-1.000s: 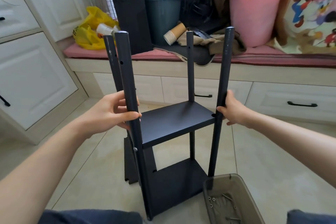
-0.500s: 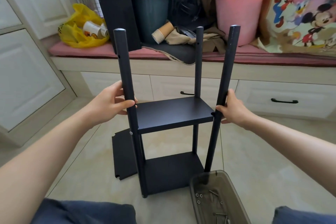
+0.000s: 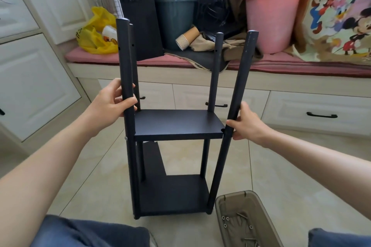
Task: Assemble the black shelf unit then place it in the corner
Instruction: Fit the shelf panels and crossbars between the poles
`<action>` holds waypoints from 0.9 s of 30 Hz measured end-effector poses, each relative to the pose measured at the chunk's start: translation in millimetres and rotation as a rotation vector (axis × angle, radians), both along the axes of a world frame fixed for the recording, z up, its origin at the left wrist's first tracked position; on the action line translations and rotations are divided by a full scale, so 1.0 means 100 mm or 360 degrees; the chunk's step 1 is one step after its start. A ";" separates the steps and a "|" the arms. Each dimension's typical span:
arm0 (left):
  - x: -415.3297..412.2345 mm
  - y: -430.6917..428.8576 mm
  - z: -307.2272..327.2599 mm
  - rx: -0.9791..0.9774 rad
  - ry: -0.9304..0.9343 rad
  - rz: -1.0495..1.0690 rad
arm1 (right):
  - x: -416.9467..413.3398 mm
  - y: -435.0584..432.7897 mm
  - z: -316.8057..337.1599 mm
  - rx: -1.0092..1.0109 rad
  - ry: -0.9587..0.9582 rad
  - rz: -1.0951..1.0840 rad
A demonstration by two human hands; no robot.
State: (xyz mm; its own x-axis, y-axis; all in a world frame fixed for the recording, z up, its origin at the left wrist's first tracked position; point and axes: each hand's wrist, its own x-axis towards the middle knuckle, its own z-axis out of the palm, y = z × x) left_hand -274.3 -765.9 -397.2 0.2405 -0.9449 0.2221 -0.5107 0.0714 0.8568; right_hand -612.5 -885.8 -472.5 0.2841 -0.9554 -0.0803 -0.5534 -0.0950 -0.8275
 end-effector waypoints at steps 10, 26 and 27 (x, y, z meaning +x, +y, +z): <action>0.00 0.08 -0.06 0.0094 -0.0028 -0.0035 | -0.19 0.30 0.02 0.0118 0.0113 0.0132; -0.66 -0.39 -0.26 0.0139 -0.0008 -0.0199 | -0.98 0.21 -0.07 -0.0141 0.0168 -0.0191; -0.69 -0.41 -0.27 0.0143 -0.0012 -0.0187 | -1.00 0.22 -0.09 -0.0141 0.0145 -0.0205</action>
